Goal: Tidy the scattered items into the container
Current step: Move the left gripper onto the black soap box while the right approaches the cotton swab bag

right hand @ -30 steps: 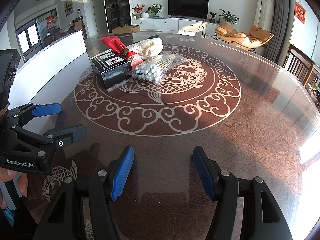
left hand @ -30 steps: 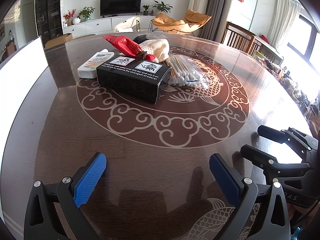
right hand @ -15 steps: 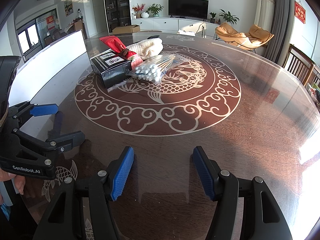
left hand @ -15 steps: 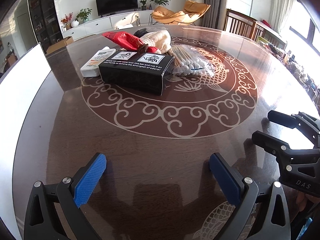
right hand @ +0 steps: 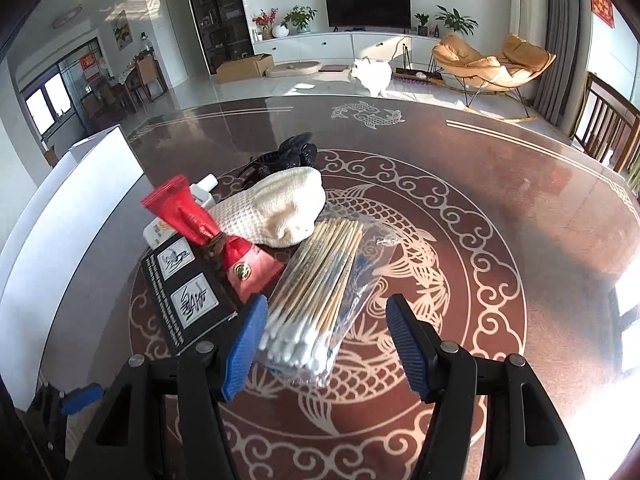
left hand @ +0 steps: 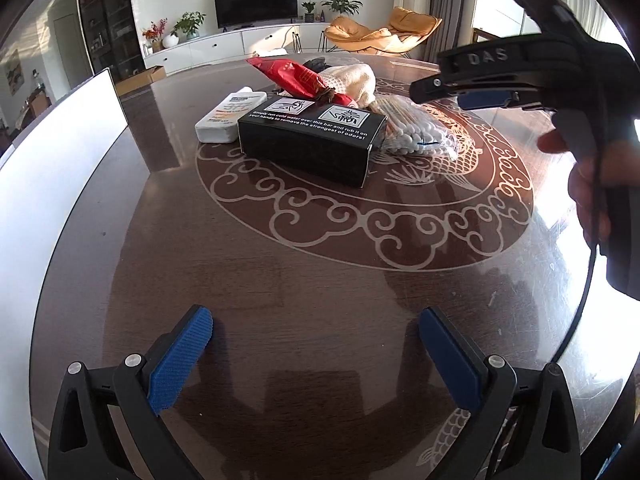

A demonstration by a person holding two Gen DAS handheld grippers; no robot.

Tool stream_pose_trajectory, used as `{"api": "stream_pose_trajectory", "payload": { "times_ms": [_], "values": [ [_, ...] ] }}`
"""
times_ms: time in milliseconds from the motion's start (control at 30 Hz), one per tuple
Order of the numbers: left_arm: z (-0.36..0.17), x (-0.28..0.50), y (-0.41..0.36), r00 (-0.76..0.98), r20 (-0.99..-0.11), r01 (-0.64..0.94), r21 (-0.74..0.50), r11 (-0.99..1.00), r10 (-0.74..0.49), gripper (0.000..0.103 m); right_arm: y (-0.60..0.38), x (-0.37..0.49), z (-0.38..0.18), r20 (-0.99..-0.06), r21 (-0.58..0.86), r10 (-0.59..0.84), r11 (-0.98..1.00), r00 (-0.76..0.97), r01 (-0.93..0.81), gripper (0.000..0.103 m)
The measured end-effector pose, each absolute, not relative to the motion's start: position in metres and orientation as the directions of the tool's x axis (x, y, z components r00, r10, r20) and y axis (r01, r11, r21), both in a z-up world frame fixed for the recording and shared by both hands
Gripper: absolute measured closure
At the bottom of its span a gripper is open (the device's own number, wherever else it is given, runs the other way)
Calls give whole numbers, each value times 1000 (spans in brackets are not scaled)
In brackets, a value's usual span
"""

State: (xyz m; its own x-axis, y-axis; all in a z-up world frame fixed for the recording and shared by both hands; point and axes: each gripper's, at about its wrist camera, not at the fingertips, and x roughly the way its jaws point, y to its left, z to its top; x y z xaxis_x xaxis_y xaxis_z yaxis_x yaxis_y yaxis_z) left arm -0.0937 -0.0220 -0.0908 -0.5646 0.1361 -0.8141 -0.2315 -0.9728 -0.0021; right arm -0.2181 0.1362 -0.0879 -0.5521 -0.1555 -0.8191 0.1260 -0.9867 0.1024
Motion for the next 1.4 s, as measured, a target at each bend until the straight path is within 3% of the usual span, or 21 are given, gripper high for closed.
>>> {"api": "stream_pose_trajectory", "payload": {
  "times_ms": [200, 533, 667, 867, 1133, 1233, 1267, 1333, 1400],
  "values": [
    [-90, -94, -22, -565, -814, -231, -2, -973, 136, 0, 124, -251, -114, -865, 97, -140, -989, -482, 113, 40],
    [-88, -102, -21, -525, -841, -226, -12, -974, 132, 0, 175, -204, -120, -843, 30, -89, -993, -531, 118, 41],
    [-72, -135, -27, -475, -826, -141, -269, -953, 304, 0, 195, -165, -122, -813, -4, -69, -992, -577, 124, 41],
    [-59, -194, -10, -504, -823, -1, -303, -953, 262, 0, 204, -155, -124, -788, 4, -71, -994, -611, 111, 40],
    [-77, -247, 7, -454, -891, 203, -141, -969, 35, 0, 203, -157, -125, -789, 6, -72, -994, -611, 110, 39],
    [-81, -252, 13, -448, -894, 177, -98, -979, 8, 0, 202, -157, -125, -788, 8, -74, -994, -611, 110, 39],
    [-79, -247, 10, -468, -884, 158, -113, -981, 26, 1, 203, -157, -125, -788, 8, -74, -994, -611, 110, 39],
    [-75, -233, -2, -524, -850, 129, -145, -981, 57, 24, 203, -157, -125, -788, 10, -76, -994, -611, 110, 39],
    [-72, -221, -12, -545, -836, 85, -134, -987, 66, 34, 204, -157, -124, -787, 19, -83, -994, -612, 110, 39]
  ]
}}
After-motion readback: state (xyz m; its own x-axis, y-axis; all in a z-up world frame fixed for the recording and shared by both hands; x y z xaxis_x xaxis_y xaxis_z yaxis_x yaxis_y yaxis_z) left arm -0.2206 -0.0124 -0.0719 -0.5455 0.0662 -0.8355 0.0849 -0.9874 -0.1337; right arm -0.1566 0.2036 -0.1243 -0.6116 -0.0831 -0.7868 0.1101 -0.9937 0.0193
